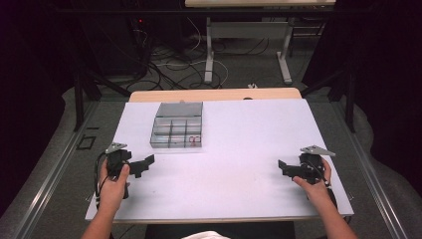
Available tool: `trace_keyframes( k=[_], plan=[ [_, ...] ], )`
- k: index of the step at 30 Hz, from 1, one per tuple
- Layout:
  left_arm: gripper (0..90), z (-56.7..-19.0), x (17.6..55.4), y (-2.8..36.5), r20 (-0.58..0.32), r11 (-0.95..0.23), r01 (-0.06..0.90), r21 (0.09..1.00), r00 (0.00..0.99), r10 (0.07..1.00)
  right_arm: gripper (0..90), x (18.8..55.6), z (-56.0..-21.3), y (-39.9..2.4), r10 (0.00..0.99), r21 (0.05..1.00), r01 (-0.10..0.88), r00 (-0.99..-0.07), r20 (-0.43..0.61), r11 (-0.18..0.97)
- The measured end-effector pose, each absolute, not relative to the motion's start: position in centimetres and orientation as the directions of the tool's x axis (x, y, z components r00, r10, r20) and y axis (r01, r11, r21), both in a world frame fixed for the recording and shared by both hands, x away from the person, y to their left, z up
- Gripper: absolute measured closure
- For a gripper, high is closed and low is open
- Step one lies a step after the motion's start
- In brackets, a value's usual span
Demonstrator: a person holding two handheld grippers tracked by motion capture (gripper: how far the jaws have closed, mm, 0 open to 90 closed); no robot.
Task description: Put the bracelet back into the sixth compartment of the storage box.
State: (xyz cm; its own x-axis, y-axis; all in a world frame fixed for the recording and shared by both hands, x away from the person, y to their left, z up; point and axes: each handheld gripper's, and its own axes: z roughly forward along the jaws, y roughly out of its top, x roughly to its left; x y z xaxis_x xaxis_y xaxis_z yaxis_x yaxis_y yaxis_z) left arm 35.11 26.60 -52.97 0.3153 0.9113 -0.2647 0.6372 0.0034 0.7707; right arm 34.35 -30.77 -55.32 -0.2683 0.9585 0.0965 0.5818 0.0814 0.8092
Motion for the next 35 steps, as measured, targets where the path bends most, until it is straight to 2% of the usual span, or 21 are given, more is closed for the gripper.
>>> trace_keyframes(
  k=[6, 18, 35],
  plan=[
    [0.6, -53.9, 35.2, 27.3, -0.261, 0.014, 0.651, 0.759, 0.286, 0.922, 0.0, 34.4, -55.3, -30.8, 0.958, 0.809, 0.583, -0.269, 0.099, 0.080],
    [0.6, -55.2, 35.6, 27.9, -0.165, -0.047, 0.684, 0.728, 0.242, 0.956, 0.0, 34.4, -55.3, -30.7, 0.958, 0.807, 0.586, -0.270, 0.101, 0.080],
    [0.7, -55.7, 35.7, 28.4, -0.153, -0.024, 0.702, 0.712, 0.188, 0.970, 0.0, 34.5, -55.4, -30.6, 0.958, 0.804, 0.588, -0.270, 0.093, 0.088]
  ],
)
